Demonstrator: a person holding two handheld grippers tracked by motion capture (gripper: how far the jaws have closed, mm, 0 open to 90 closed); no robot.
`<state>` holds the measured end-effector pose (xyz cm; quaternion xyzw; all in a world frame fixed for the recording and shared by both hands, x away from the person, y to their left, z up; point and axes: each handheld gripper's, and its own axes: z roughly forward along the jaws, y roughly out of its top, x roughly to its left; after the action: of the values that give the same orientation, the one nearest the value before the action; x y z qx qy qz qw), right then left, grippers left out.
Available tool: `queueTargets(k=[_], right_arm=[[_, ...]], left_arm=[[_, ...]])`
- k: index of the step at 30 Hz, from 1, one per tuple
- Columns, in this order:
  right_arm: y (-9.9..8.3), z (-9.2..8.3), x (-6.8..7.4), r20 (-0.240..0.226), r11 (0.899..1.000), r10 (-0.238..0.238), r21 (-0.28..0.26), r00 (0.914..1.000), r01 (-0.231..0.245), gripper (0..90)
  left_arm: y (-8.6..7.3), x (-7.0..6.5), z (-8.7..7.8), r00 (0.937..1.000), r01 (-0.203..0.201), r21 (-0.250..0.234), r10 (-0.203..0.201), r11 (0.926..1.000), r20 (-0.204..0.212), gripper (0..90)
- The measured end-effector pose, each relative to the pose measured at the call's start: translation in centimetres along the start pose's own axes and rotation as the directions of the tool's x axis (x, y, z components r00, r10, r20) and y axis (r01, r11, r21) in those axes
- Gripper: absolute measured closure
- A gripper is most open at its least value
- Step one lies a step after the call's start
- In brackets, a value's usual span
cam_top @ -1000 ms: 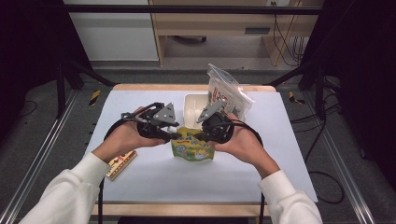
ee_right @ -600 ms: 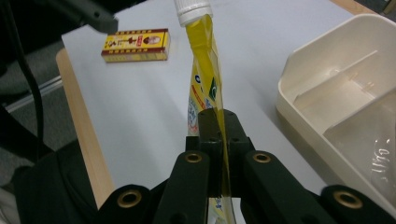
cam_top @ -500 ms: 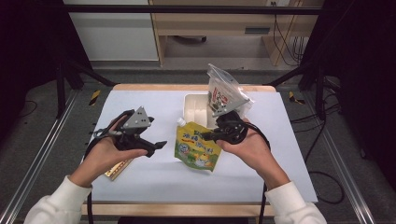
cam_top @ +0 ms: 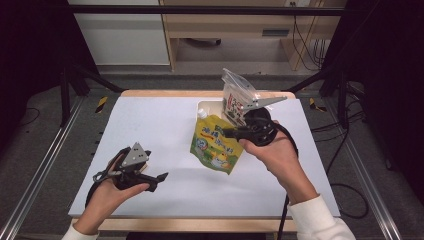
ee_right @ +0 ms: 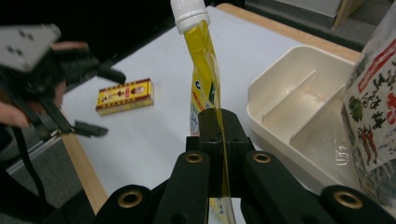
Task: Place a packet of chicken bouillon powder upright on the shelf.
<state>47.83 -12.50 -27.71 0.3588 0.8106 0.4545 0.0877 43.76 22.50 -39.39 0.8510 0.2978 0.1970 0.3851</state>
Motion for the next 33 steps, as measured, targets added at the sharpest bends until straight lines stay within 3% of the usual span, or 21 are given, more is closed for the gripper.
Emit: queueTargets(k=[6, 11, 12, 15, 23, 29, 33], right_arm=[[1.3, -1.4, -0.2, 0.027, 0.996, 0.054, -0.068, 0.9982, -0.052, 90.0], [2.1, -1.8, -0.4, 0.064, 0.993, 0.077, -0.100, 0.9950, -0.070, 90.0], [2.7, -1.8, -0.5, 0.093, 0.989, 0.095, -0.122, 0.9911, -0.084, 90.0], [3.2, -1.7, -0.6, 0.113, 0.985, 0.119, -0.141, 0.9864, -0.103, 90.0], [5.0, -0.3, -1.6, 0.211, 0.959, 0.204, -0.239, 0.9560, -0.152, 90.0], [5.5, 0.9, -2.2, 0.274, 0.953, 0.234, -0.254, 0.9330, -0.164, 90.0], [5.8, 1.6, -2.7, 0.299, 0.948, 0.255, -0.264, 0.9197, -0.177, 90.0]], left_arm=[[-2.4, -0.3, 0.7, 0.9984, 0.043, -0.034, -0.045, 0.9985, -0.035, 9.2], [-3.9, -0.6, 0.8, 0.9962, 0.044, -0.045, -0.048, 0.9980, -0.074, 9.4], [-4.1, -0.6, 0.8, 0.9952, 0.045, -0.047, -0.049, 0.9979, -0.085, 9.4], [-4.6, -0.5, 0.7, 0.9935, 0.061, -0.053, -0.066, 0.9967, -0.093, 9.3], [-5.2, -0.6, 0.8, 0.9929, 0.058, -0.035, -0.061, 0.9977, -0.102, 9.3], [-5.3, -0.7, 1.1, 0.9925, 0.031, -0.006, -0.031, 0.9995, -0.118, 9.2], [-5.3, -0.6, 1.0, 0.9915, 0.042, -0.017, -0.044, 0.9990, -0.123, 9.2]])
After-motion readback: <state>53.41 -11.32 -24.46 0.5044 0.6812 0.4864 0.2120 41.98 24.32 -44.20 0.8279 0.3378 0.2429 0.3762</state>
